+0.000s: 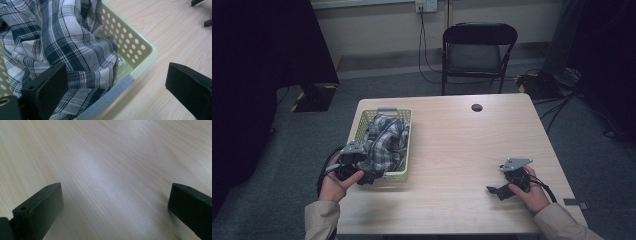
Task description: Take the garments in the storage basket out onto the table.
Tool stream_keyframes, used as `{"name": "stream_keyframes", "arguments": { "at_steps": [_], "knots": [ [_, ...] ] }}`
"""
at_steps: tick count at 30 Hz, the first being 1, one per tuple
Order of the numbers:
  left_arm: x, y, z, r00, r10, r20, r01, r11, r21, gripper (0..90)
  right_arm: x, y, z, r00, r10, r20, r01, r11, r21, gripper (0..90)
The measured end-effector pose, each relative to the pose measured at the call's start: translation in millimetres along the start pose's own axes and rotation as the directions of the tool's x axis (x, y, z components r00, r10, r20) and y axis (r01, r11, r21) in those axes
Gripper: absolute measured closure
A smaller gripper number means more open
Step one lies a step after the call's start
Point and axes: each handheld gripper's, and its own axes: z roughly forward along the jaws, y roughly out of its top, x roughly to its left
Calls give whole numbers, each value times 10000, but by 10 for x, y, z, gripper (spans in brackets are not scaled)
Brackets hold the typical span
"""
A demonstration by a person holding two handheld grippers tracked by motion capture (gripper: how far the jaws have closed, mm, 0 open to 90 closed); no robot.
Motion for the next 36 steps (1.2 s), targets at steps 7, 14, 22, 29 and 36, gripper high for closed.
{"name": "stream_keyframes", "arguments": {
  "at_steps": [7, 14, 22, 29, 36],
  "knots": [
    [28, 99, 71, 10000, -12, -92, 12, 10000, 34, 35, 0, 0, 0, 10000, -2, 2, 2, 10000, -2, 0],
    [93, 146, 149, 9996, -161, -244, 159, 9998, -84, 35, 0, 0, 0, 10000, 0, 1, 0, 10000, 0, 0],
    [182, 189, 230, 9980, -330, -545, 327, 9994, -63, 33, 0, 0, 0, 10000, -1, 0, 1, 10000, 0, 0],
    [254, 203, 305, 9960, -536, -715, 527, 9985, -149, 33, 0, 0, 0, 10000, 0, 1, 0, 10000, -1, 0],
    [337, 245, 345, 9915, -772, -1046, 744, 9968, -301, 33, 0, 0, 0, 10000, 0, 1, 0, 10000, -1, 0]
  ]
}}
